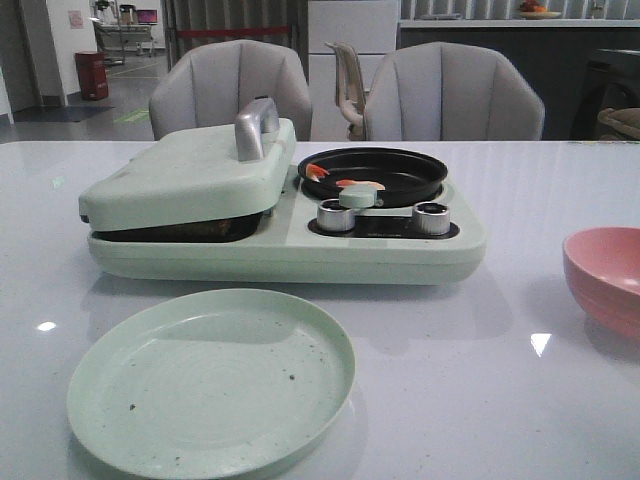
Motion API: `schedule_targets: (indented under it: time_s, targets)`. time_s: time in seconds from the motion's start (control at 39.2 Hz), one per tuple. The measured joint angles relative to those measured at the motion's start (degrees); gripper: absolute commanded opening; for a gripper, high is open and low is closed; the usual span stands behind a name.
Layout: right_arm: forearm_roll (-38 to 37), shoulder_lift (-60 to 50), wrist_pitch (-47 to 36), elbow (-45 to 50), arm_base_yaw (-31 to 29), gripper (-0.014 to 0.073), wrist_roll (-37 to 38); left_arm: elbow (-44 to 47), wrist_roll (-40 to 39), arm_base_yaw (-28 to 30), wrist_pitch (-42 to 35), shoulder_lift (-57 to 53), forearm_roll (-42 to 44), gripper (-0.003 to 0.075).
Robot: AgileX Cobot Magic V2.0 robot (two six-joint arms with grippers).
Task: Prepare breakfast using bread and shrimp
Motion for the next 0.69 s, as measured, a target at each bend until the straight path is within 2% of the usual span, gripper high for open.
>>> schedule_targets:
  time_s: [0.18,0.38,0.56,0.69]
  targets:
    - [0.0,0.0,0.0,0.1,0.0,0.0034,0.0,9.1,0.0,7.1,-9.3,-10.0,1.5,0.0101]
    - [0.0,0.0,0.0,0.1,0.0,0.0034,0.0,29.9,0.0,14.1,-26.8,-25.2,-1.3,0.0101]
    - [0.0,0.0,0.0,0.1,0.0,0.0034,0.0,42.3,0.0,16.0,-35.8,-35.5,-3.4,0.0101]
    - [0.1,0.0,0.0,0.1,0.0,0.0034,0.0,43.6,0.0,16.0,-40.2,-35.9,-3.6,0.0101]
